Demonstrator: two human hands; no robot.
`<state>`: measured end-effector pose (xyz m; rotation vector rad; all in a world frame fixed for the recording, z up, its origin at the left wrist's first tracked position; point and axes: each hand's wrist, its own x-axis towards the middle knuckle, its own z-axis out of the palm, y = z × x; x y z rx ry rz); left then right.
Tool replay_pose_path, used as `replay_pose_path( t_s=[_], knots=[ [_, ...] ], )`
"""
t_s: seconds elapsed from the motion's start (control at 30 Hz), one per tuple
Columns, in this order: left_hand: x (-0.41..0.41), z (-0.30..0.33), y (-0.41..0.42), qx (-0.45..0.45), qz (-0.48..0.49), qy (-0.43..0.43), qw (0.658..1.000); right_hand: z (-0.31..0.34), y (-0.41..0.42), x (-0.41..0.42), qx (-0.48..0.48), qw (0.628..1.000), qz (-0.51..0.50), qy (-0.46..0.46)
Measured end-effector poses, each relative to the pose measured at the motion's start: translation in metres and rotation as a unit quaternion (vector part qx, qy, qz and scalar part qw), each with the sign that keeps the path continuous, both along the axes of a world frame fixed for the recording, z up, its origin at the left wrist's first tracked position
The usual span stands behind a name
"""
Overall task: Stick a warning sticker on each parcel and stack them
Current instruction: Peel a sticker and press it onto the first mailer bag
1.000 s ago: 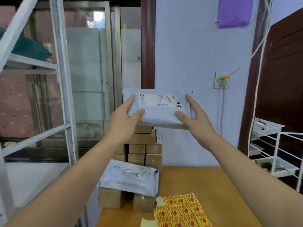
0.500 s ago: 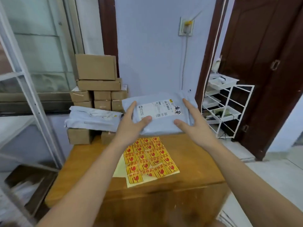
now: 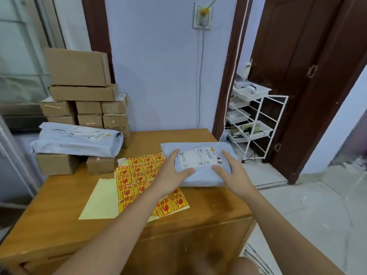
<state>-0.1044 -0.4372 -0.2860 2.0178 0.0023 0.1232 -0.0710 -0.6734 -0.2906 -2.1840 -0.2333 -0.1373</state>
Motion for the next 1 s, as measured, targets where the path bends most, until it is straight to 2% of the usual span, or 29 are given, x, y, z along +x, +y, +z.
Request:
replay_pose_path(
  t_s=[0.17,0.37,0.63,0.87,1.0],
  knots=[
    [0.021,-0.02,-0.019,0.098,-0.026,0.051,0.994,-0.024,-0.02,0.024,-0.01,0.998,-0.022,0.052],
    [0.032,-0.026,-0.03,0.255,0.011,0.063,0.965,-0.036,-0.023,0.041,-0.049,0.997,-0.032,0.058],
    [0.053,-0.034,-0.021,0.354,-0.015,0.125,0.927,-0.032,-0.014,0.064,-0.187,0.979,-0.018,0.078],
    [0.051,-0.029,-0.016,0.39,-0.02,0.13,0.911,-0.035,-0.015,0.068,-0.195,0.975,-0.018,0.106],
    [0.047,-0.029,-0.008,0.377,-0.014,0.121,0.918,-0.033,-0.018,0.063,-0.17,0.981,-0.008,0.098]
  ],
)
